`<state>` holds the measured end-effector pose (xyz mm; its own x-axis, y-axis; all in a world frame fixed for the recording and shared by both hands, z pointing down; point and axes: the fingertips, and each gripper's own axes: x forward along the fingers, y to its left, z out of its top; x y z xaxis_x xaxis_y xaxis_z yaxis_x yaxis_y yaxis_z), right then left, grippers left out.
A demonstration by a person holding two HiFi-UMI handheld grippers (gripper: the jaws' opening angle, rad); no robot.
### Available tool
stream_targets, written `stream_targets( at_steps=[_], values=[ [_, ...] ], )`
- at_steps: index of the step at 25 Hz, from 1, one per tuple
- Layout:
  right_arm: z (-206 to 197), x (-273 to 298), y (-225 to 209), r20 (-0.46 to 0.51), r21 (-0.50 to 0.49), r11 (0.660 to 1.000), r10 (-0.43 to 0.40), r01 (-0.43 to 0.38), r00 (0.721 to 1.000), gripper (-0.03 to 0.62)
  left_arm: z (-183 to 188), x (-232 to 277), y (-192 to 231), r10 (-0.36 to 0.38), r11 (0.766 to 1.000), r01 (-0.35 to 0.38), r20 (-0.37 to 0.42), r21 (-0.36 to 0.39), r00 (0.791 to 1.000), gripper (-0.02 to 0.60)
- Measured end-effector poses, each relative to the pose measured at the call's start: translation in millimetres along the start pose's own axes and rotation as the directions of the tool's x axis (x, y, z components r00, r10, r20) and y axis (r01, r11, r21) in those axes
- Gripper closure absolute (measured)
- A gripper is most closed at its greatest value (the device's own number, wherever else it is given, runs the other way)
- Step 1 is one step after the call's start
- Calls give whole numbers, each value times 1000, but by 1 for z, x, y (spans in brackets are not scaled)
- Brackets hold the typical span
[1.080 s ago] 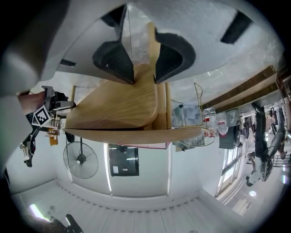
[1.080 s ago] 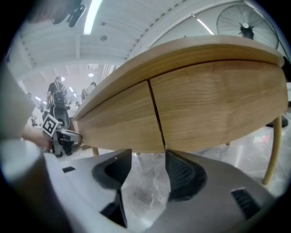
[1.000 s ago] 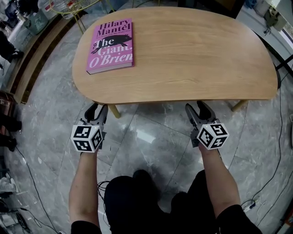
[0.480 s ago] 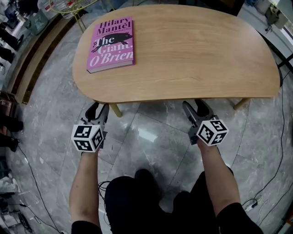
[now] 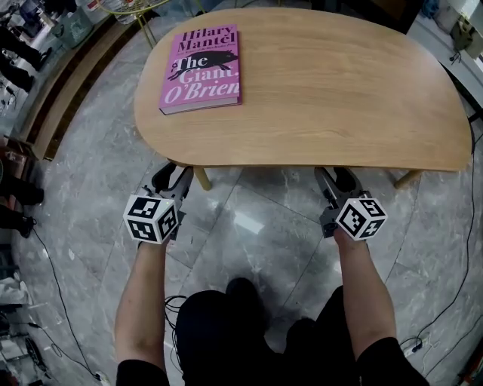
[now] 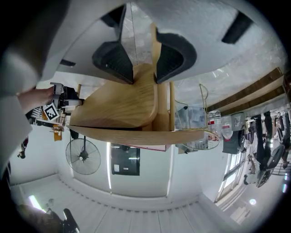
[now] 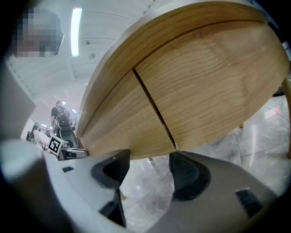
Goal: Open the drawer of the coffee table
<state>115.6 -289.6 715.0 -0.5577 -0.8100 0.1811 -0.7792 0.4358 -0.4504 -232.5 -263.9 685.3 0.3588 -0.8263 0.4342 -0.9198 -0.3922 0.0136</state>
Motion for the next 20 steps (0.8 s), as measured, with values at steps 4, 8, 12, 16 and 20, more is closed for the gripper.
stream_targets(
  at_steps=[4,8,12,16,20],
  values=[
    [-1,2,2,-4,-18,1000,-1,1,1000,338,0,-3,2,22,1000,-22,9,3,1000,422],
    [-5,-3,2,-24,-56,998,-6,5,1000,363,-1,-7,1,34,999,-34,11,1,999,428],
    [-8,-11,6,-23,-67,998,-4,2,1000,367,-4,-14,-3,28,1000,-28,15,12,999,431],
    [-17,-17,8,-55,-102,995,-8,2,998,384,-9,-18,-4,30,999,-30,12,17,999,428],
    [-21,-22,9,-88,-145,989,-9,-4,996,381,-10,-22,-6,38,999,-39,10,11,999,426]
  ],
)
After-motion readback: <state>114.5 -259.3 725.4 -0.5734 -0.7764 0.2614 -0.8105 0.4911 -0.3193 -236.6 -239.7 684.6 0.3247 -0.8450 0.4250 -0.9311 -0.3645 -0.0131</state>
